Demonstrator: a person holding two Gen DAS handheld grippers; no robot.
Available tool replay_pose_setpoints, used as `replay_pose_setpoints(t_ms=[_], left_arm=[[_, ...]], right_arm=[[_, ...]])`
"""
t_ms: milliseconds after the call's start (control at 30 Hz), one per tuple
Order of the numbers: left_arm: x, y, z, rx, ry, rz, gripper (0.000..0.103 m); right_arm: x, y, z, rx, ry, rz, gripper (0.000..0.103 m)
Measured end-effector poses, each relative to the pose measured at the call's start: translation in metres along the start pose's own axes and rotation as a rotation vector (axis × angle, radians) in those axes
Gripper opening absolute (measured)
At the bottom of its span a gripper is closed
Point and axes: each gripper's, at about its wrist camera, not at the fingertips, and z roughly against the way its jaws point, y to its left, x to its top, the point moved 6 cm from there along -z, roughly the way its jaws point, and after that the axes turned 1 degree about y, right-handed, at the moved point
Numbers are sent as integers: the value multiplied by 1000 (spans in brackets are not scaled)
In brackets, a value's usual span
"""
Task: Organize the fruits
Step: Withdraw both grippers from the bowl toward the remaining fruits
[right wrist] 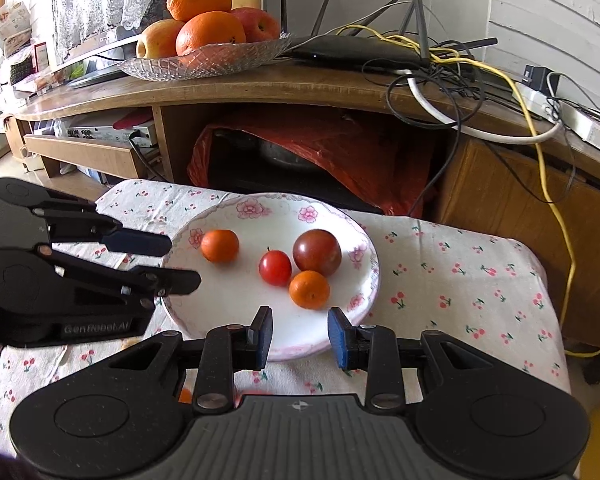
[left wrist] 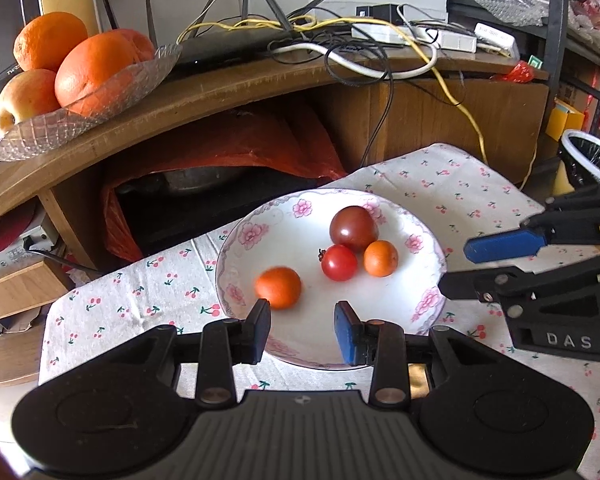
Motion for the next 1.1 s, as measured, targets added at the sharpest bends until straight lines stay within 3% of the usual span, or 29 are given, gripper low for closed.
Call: replay_pose_setpoints(t_ms=[267,567,833,1100], left_arm=[[-8,-12,18,-38,-6,-15,44],[-38,-17,42,-63,40,14,44],[-60,-26,50,-74,90,46,47],[-67,-42,33,-98,126,-18,47]], right_arm=[[-19,0,26,-34,26,-16,27],[-40,8,54,-26,36,-65,27],[-53,16,55,11,51,-79,27],[-69,12,39,40,100,-75,27]])
